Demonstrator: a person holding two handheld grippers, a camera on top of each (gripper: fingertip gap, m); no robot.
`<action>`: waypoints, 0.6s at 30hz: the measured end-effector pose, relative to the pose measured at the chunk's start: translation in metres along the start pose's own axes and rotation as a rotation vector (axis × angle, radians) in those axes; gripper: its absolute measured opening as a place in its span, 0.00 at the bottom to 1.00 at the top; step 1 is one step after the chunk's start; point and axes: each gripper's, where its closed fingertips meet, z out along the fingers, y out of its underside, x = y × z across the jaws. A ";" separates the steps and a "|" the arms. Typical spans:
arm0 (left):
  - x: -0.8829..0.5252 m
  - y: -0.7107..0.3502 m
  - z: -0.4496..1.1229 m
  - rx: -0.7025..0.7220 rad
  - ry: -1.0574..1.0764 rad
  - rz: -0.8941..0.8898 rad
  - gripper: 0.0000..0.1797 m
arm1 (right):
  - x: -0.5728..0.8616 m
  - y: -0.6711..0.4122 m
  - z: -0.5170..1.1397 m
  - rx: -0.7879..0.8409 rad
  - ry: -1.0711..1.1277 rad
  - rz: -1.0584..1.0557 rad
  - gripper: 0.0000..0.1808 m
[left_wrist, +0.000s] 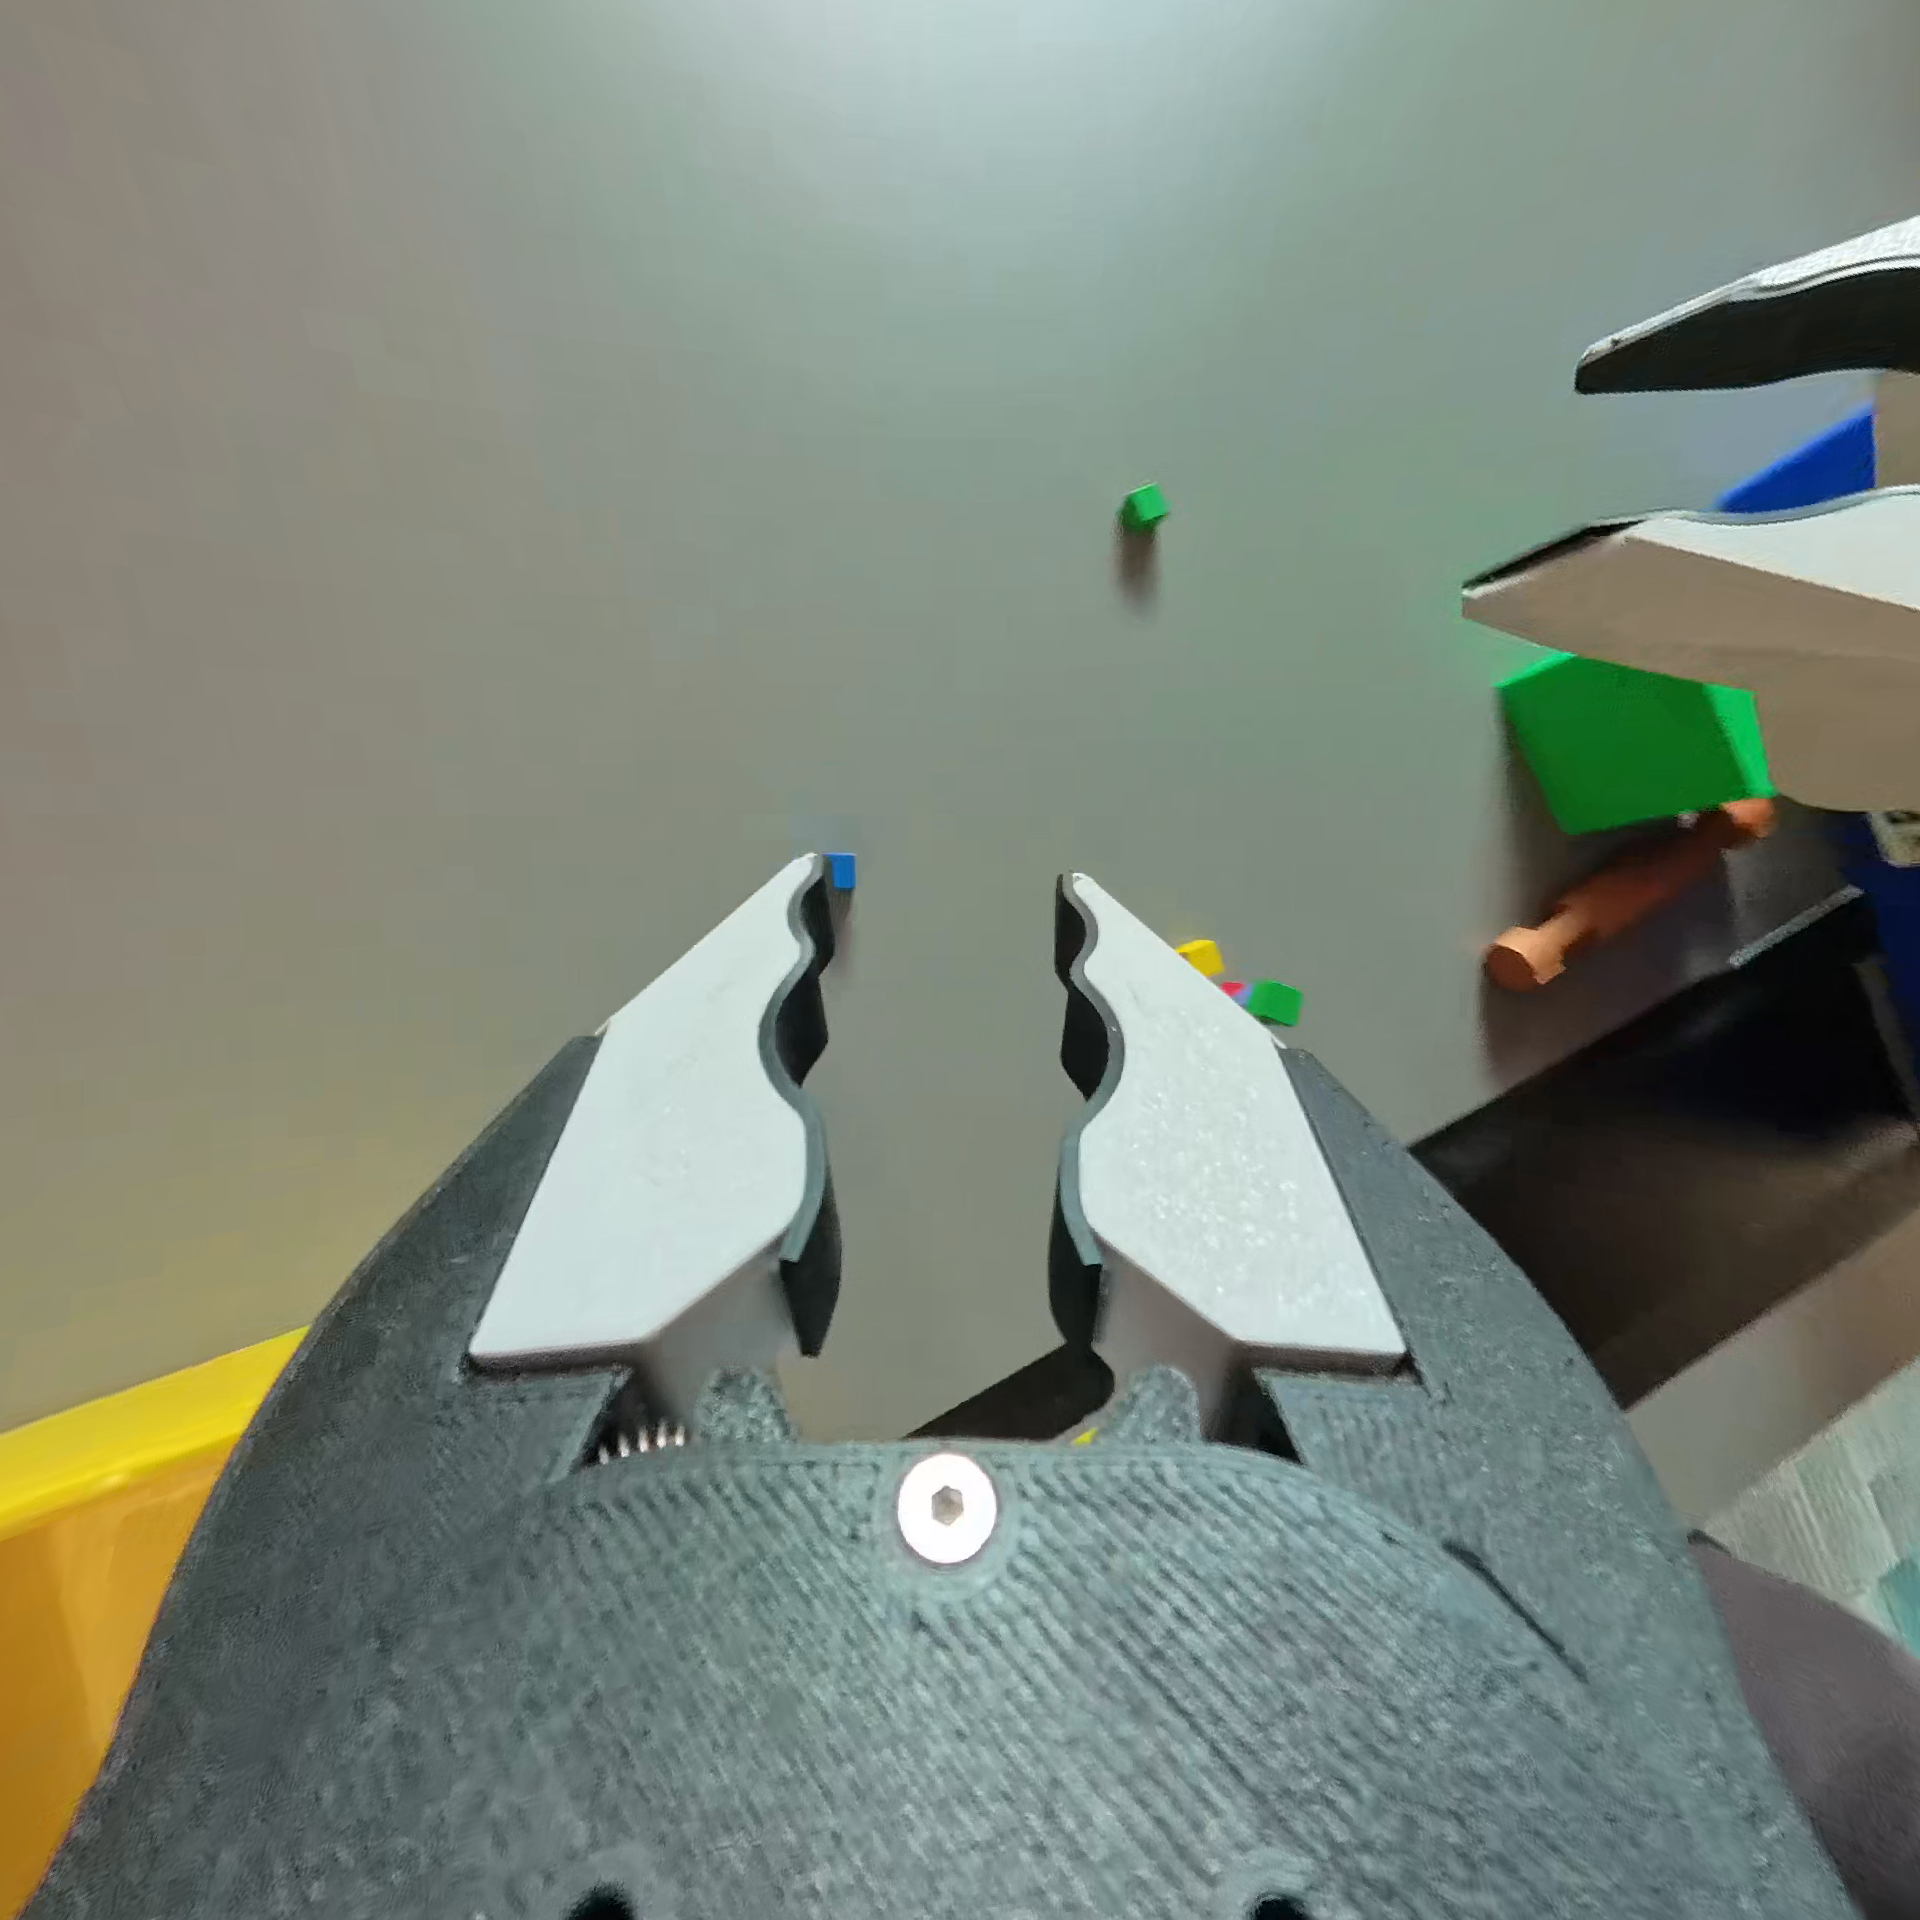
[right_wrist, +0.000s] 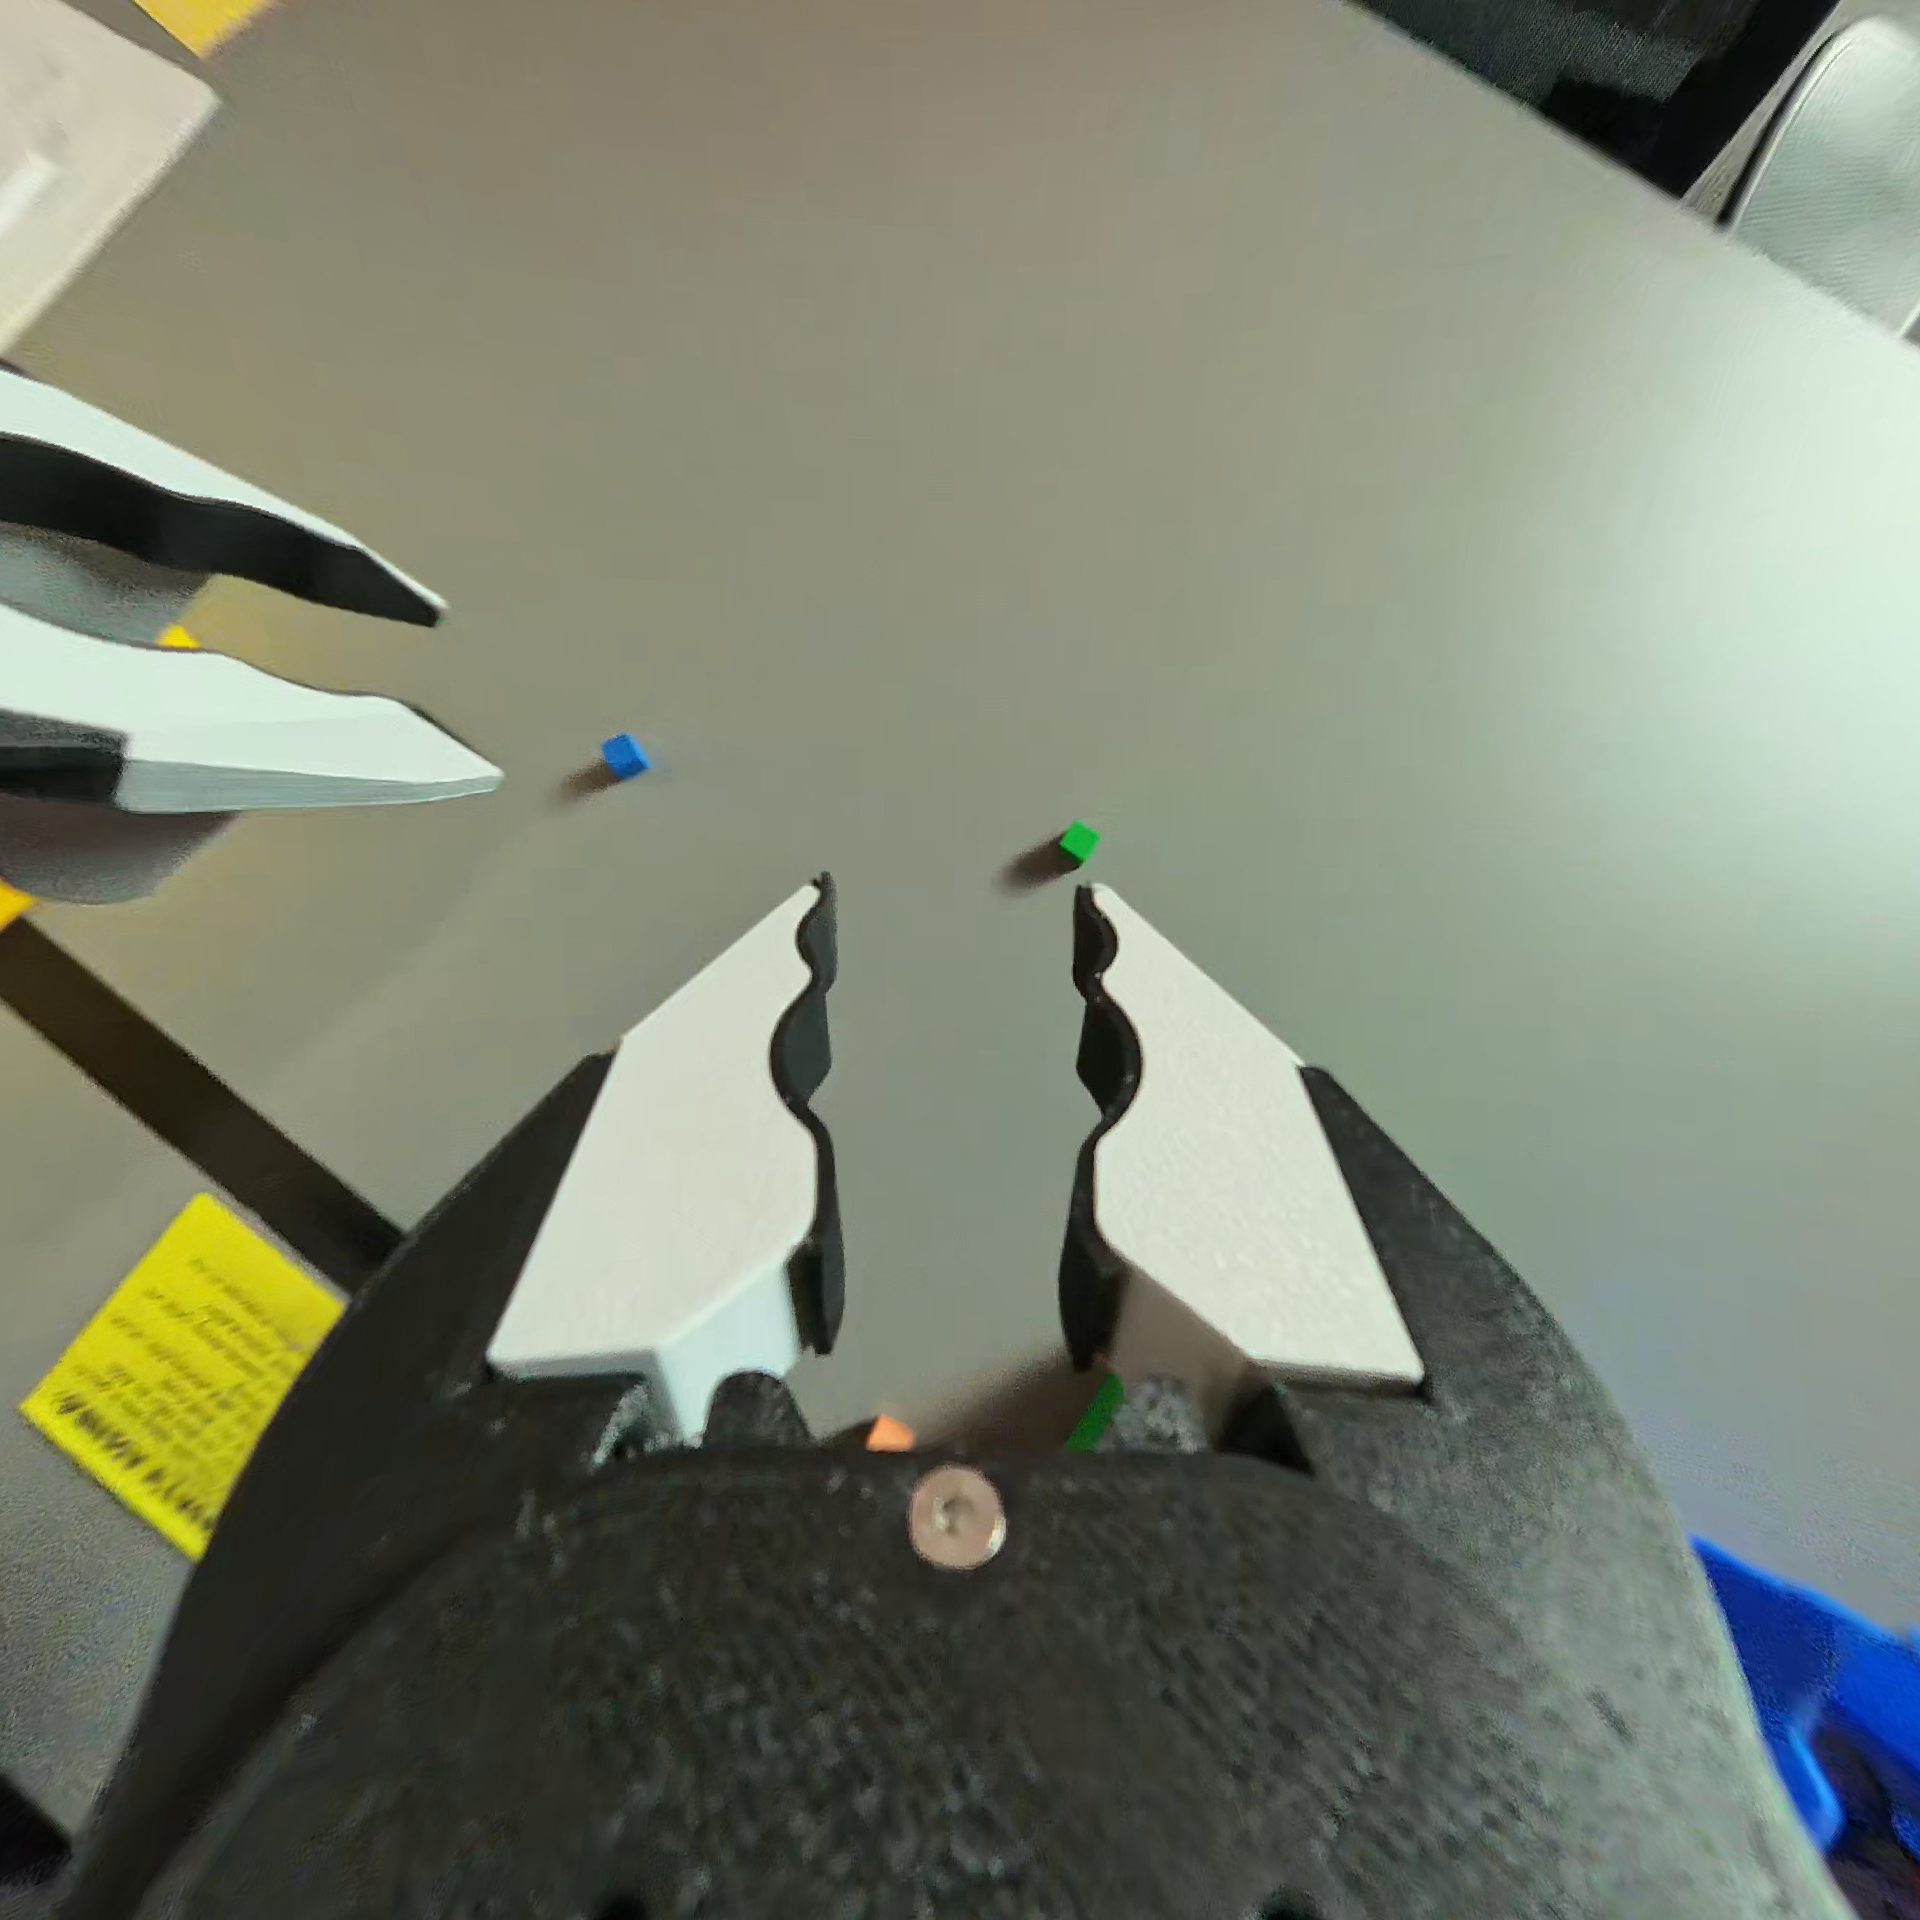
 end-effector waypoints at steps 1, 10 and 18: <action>-0.004 0.003 0.007 -0.023 -0.023 -0.032 0.23 | 0.007 0.006 0.017 -0.030 -0.009 -0.003 0.25; -0.032 0.036 0.064 -0.143 -0.155 -0.183 0.19 | 0.045 0.046 0.112 -0.197 -0.055 0.083 0.21; -0.043 0.040 0.070 -0.143 -0.185 -0.120 0.00 | 0.044 0.044 0.116 -0.262 -0.058 0.037 0.05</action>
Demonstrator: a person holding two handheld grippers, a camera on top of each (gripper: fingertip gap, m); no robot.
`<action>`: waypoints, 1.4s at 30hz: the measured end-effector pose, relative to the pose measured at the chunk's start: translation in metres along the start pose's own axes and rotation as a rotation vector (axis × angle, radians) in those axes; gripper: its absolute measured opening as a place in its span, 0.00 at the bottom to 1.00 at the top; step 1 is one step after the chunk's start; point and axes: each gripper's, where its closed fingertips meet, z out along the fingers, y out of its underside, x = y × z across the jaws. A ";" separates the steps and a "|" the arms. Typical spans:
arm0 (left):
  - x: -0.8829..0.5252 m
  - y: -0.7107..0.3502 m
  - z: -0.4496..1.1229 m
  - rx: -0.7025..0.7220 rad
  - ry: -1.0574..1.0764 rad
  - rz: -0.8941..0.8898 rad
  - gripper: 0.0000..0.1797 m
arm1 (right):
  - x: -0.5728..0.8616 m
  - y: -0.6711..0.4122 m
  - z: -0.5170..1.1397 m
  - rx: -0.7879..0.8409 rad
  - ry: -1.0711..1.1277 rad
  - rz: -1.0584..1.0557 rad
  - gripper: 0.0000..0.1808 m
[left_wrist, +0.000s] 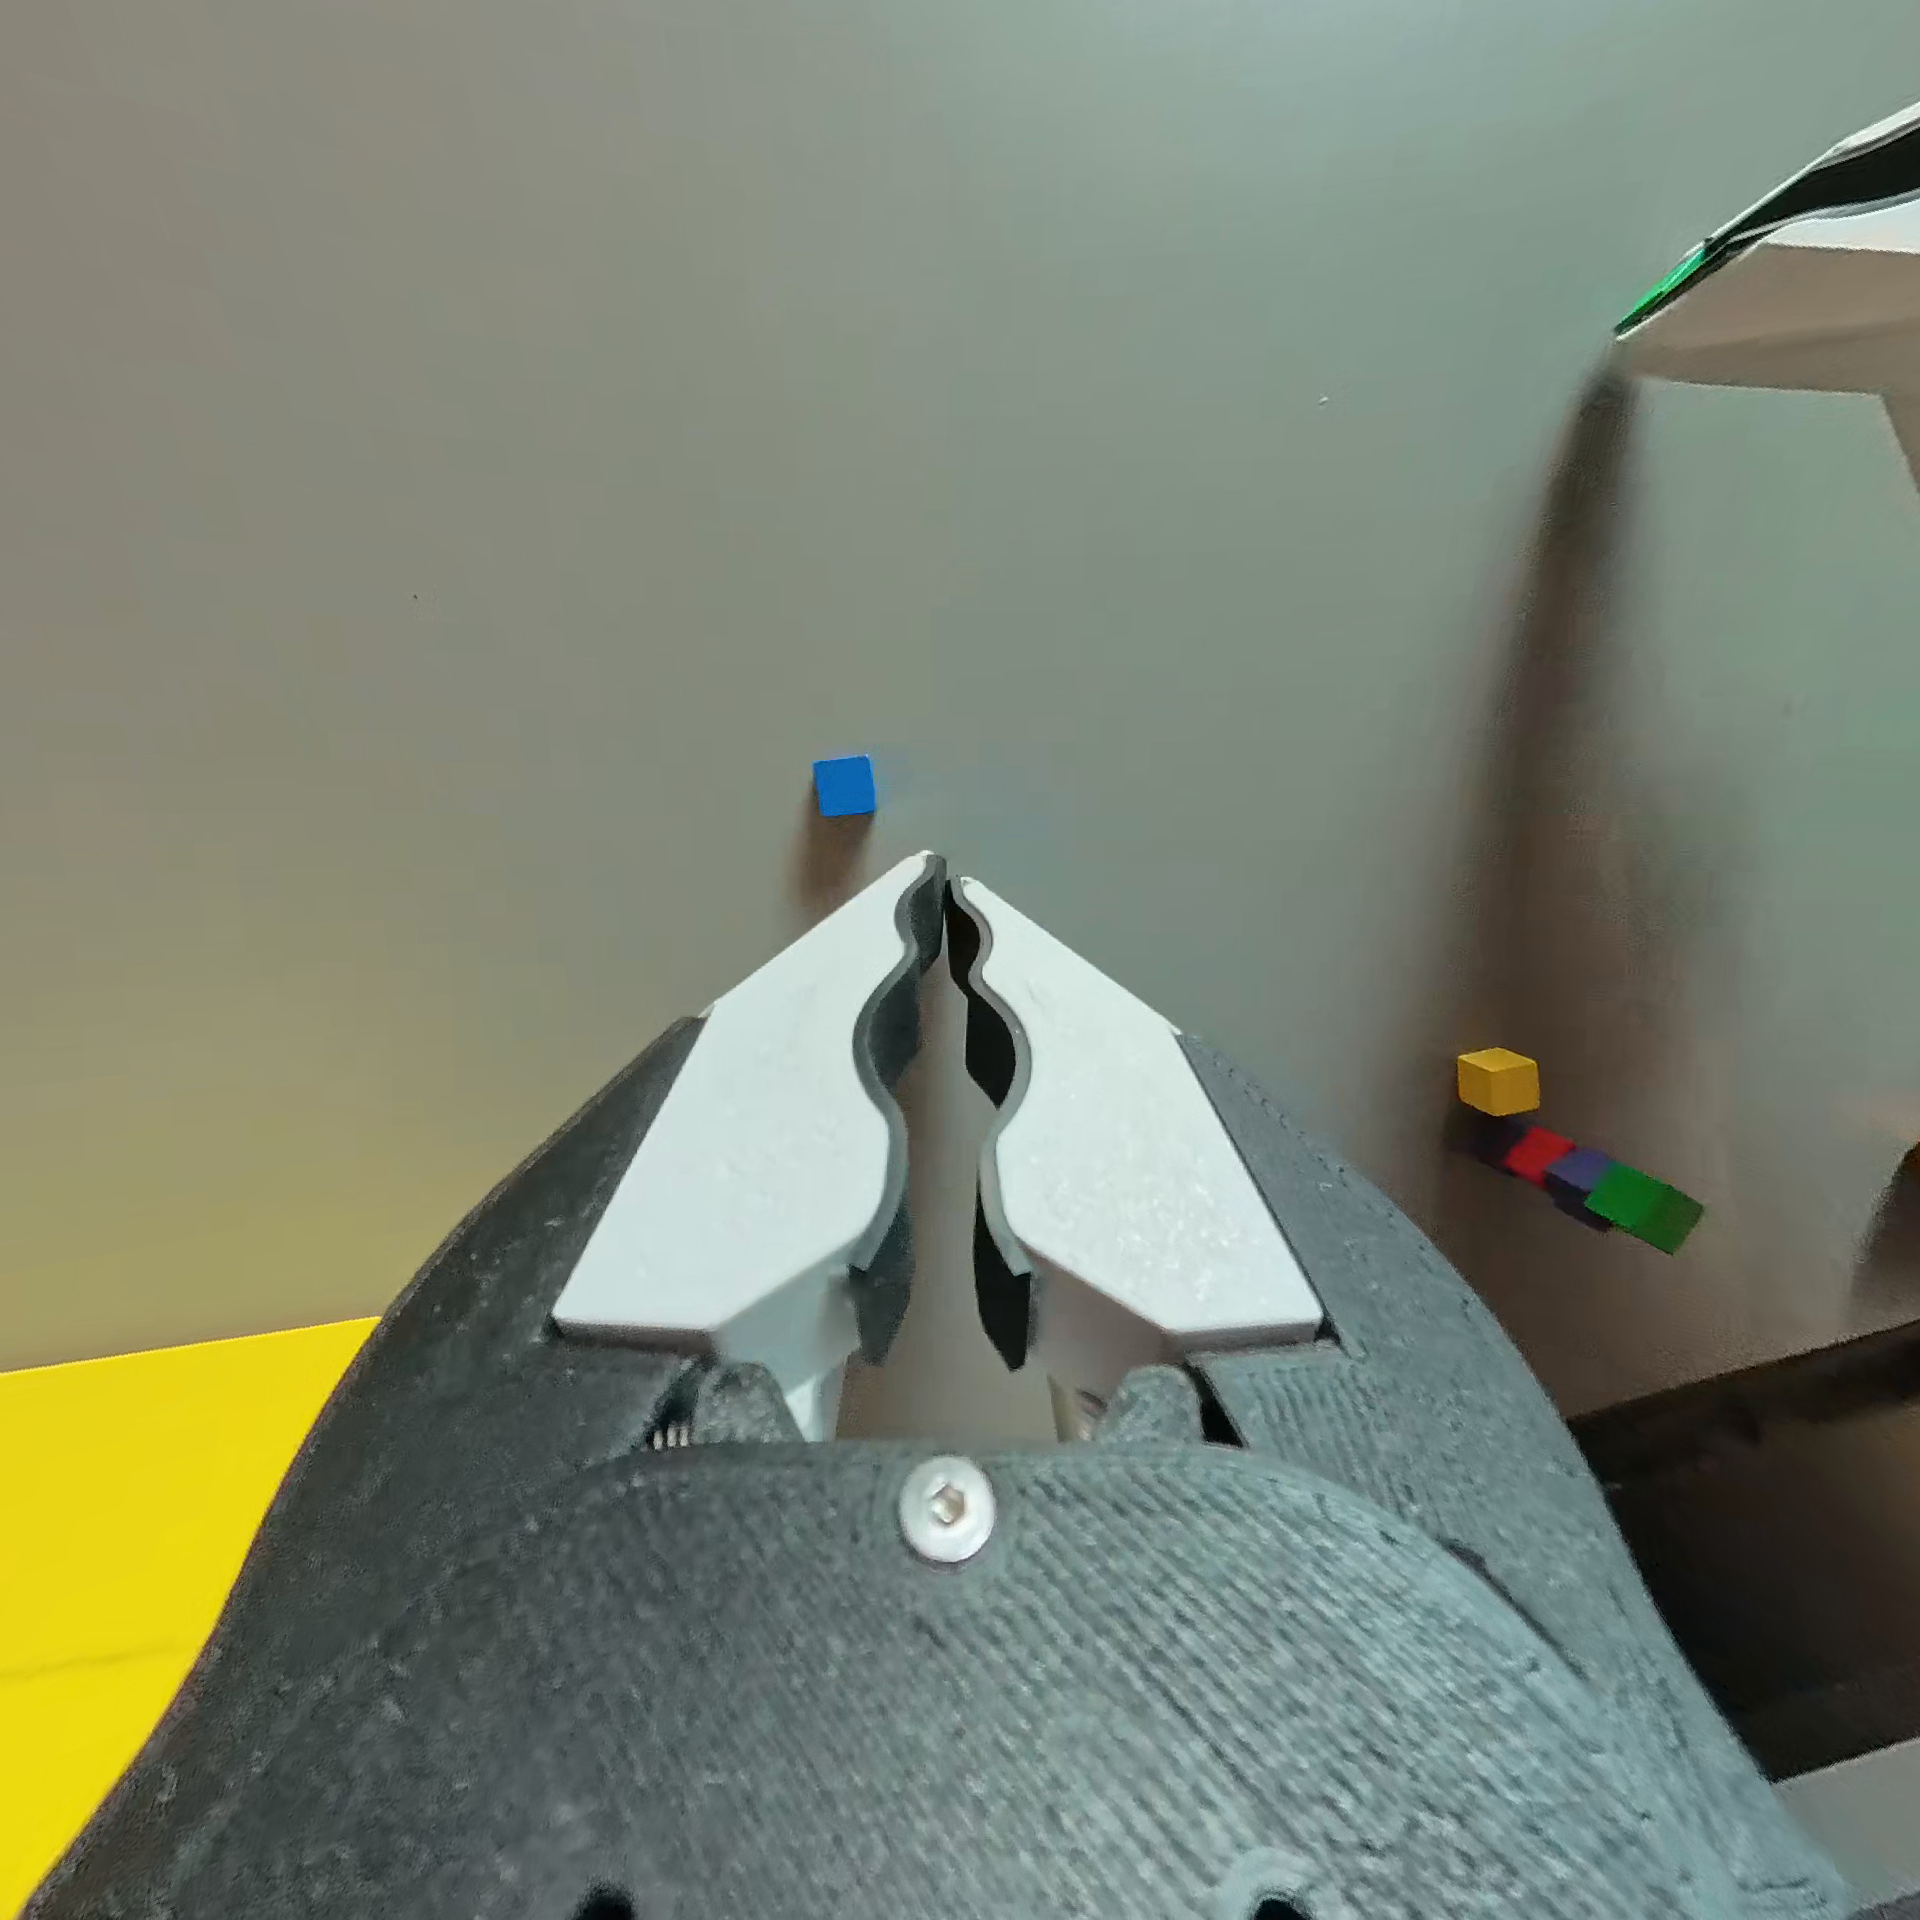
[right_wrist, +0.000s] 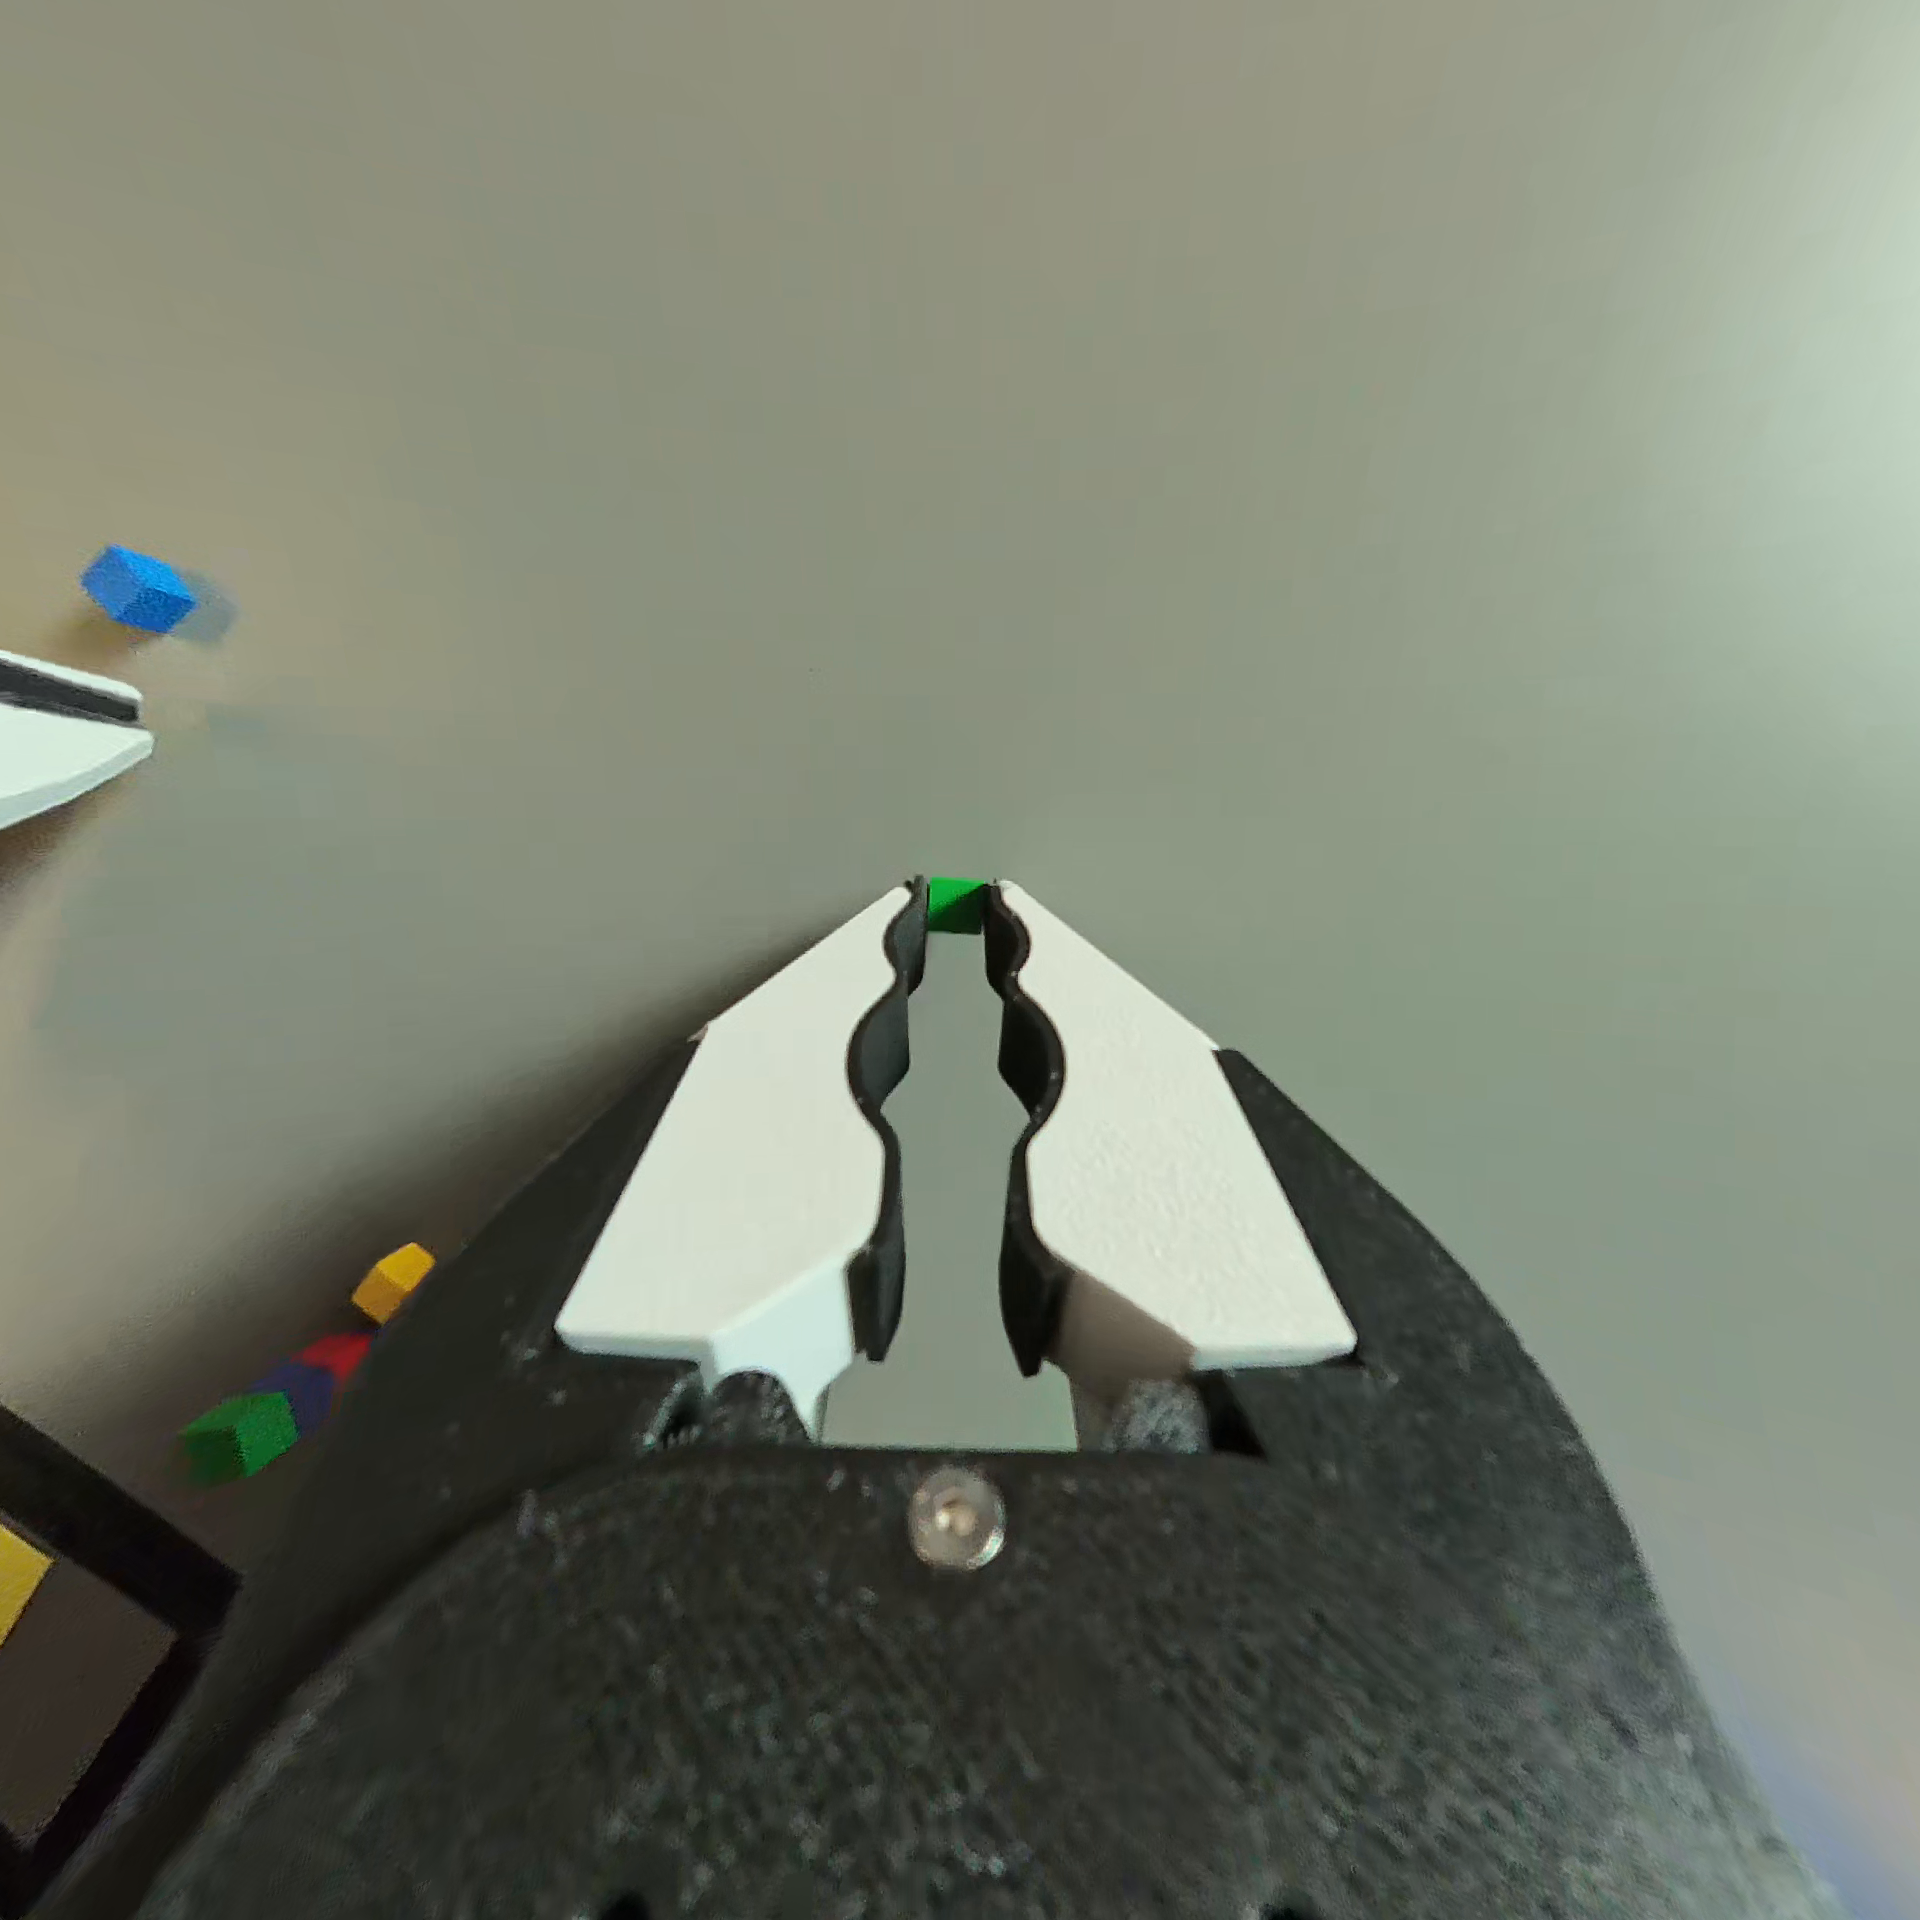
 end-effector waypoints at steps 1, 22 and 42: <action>0.001 -0.001 -0.003 0.012 0.011 0.002 0.00 | -0.002 -0.001 -0.004 0.012 -0.002 0.003 0.05; -0.017 -0.019 0.012 0.075 -0.013 -0.004 0.22 | -0.057 0.040 -0.033 0.047 -0.022 0.076 0.05; 0.023 0.023 -0.003 0.047 0.085 0.048 0.04 | -0.059 0.065 -0.024 0.016 -0.013 0.044 0.05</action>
